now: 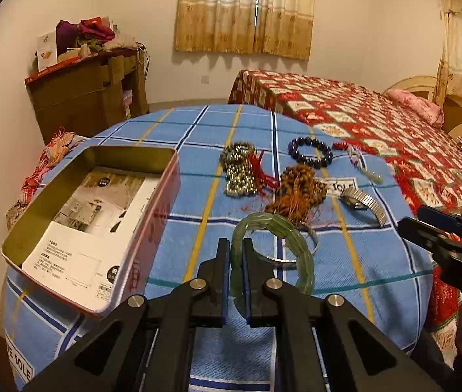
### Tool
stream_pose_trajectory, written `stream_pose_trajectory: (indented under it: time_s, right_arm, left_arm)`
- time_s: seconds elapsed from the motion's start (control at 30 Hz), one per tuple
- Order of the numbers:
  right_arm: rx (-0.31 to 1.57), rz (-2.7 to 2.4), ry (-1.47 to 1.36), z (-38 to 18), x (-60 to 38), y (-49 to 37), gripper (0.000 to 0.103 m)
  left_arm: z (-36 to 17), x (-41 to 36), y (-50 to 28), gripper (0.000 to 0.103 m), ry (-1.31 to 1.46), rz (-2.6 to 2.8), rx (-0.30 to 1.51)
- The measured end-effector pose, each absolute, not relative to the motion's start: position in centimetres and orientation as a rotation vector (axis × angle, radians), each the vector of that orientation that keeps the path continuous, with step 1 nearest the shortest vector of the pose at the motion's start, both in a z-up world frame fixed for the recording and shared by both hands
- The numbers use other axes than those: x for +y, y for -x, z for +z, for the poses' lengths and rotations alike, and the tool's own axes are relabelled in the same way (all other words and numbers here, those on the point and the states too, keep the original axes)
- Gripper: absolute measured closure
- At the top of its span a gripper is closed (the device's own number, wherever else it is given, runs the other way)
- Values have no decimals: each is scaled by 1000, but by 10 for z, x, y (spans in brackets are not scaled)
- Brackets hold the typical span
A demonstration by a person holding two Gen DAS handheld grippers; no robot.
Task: Organize jewelry
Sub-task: 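Grasp the green jade bangle with the left tool, then grasp the silver stretch watch band with the right tool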
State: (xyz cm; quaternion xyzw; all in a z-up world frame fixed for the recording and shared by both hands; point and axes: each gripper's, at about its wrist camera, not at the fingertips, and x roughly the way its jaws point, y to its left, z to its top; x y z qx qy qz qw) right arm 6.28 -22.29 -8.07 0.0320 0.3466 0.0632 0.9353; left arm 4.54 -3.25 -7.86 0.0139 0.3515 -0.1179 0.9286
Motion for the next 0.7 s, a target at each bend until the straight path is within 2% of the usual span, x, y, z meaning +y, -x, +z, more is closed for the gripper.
stream_pose_trajectory:
  time_s: [0.2,0.7]
  right_arm:
    - [735,136,-20,-84,-227,-94,47]
    - [868,157,91,-111,-222,-148,50]
  left_arm:
    - [-70,-35,-50,97,-41,-240,701]
    - [-68,-20,-71,97,-34,-221,700]
